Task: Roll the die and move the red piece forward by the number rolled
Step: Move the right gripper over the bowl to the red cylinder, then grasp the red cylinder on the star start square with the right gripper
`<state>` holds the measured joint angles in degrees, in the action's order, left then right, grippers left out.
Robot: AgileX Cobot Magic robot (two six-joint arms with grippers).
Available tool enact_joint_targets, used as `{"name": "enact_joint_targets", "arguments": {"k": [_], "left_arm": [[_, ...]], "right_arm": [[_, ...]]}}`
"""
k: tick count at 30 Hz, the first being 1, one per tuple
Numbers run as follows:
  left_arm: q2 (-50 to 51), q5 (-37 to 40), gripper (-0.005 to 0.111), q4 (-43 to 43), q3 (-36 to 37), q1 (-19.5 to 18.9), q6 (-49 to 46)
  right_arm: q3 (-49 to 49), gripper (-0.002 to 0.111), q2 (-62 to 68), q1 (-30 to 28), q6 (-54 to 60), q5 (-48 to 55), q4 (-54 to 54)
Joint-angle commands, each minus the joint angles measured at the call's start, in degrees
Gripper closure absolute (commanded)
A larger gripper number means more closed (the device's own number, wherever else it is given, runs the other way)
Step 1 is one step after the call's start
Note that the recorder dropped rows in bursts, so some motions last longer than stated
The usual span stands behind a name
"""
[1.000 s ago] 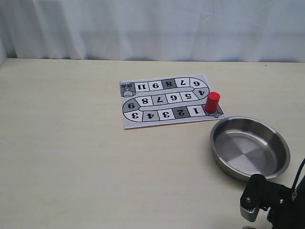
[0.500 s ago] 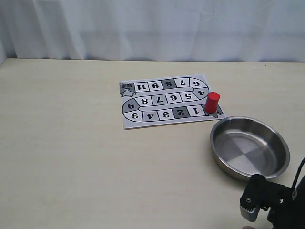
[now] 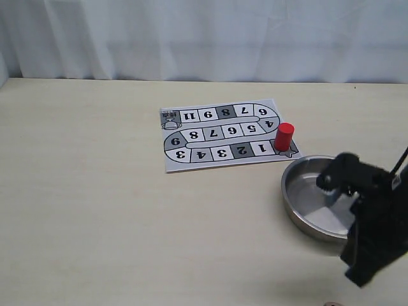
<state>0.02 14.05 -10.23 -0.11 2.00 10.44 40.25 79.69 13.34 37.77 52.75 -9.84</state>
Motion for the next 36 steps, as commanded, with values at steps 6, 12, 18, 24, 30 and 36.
{"name": "enact_joint_targets", "arguments": {"k": [6,12,18,24,30,36], "left_arm": [[0.0,-0.7,0.107,0.4,0.1,0.0,0.1],[0.0,-0.7,0.107,0.4,0.1,0.0,0.1],[0.0,-0.7,0.107,0.4,0.1,0.0,0.1],[0.0,-0.7,0.107,0.4,0.1,0.0,0.1],[0.0,-0.7,0.107,0.4,0.1,0.0,0.1],[0.0,-0.6,0.107,0.4,0.1,0.0,0.1]], "right_arm": [[7.6,0.104,1.3,0.2,-26.9,-19.3,0.5],[13.4,0.088,8.9,0.2,-27.2,-20.5,0.7],[21.2,0.054,17.2,0.1,-37.1,-24.9,4.3],[29.8,0.045,25.3,0.1,-41.9,-26.3,8.5],[37.3,0.045,33.0,-1.7,-47.3,-26.7,11.2],[41.6,0.045,37.6,-4.5,-47.7,-27.5,9.2]]}}
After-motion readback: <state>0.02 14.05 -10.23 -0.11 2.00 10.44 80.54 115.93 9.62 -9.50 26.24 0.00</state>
